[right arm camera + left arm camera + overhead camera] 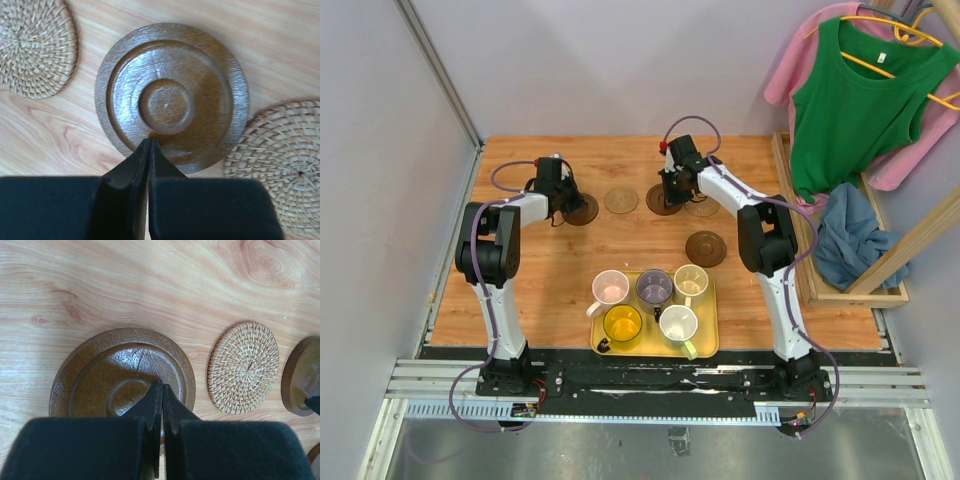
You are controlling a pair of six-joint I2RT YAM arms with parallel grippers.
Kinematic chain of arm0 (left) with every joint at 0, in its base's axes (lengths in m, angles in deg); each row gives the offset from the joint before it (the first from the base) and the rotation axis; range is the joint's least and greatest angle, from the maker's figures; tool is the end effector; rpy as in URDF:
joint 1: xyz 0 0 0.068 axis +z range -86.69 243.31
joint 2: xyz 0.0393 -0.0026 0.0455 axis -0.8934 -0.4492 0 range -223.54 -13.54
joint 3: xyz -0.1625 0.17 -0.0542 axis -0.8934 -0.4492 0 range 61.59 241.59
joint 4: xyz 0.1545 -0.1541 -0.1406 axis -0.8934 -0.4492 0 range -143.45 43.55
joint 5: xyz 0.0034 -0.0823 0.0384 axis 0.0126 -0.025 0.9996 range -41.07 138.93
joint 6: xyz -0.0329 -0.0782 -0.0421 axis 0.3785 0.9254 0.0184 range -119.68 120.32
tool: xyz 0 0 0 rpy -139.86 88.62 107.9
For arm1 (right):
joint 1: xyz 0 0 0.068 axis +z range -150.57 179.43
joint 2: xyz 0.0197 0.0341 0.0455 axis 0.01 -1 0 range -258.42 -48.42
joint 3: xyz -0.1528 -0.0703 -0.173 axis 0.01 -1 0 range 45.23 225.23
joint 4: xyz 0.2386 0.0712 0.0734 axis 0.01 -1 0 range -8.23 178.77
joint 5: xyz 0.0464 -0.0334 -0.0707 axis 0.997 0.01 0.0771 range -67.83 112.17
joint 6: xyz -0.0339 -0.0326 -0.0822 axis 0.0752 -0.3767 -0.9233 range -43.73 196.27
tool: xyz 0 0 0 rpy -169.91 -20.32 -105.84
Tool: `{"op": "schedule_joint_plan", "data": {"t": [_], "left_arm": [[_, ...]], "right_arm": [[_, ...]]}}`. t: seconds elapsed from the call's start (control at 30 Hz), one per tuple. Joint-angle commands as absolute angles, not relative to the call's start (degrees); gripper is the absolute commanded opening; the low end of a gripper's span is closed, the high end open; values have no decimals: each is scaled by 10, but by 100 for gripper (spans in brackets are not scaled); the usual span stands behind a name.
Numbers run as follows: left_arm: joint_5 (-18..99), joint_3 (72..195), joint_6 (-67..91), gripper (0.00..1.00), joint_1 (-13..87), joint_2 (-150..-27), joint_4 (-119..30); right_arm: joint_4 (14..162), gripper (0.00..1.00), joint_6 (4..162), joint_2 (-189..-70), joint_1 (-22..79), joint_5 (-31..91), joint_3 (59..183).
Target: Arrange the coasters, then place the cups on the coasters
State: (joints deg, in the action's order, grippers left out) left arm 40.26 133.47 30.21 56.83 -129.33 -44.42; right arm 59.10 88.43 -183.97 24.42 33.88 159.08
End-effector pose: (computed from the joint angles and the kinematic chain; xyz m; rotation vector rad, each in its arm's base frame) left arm 0.4509 -0.0642 0.0906 -0.3976 2.3094 -0.4950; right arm 0.4745 0.2405 0.1180 -0.3709 2.4897 0.5253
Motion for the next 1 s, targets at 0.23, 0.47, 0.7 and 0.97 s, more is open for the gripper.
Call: {"op": "schedule_joint_plan", "data": {"t": [0.23,0.47,0.7,0.97], "left_arm": [[396,1329,299,1,572,-1308,-438],[397,1326,298,1,572,-1302,-435],[400,1325,294,1,572,-1290,-433],[383,1324,297,0,572,-1253,-427]], "right_arm": [[538,1,874,-1871,269,374,1611],[525,1,866,-1883,278,369,1645],[517,1,860,-1882,278,367,1673],[532,1,840,-1798,277,316,1641]]}}
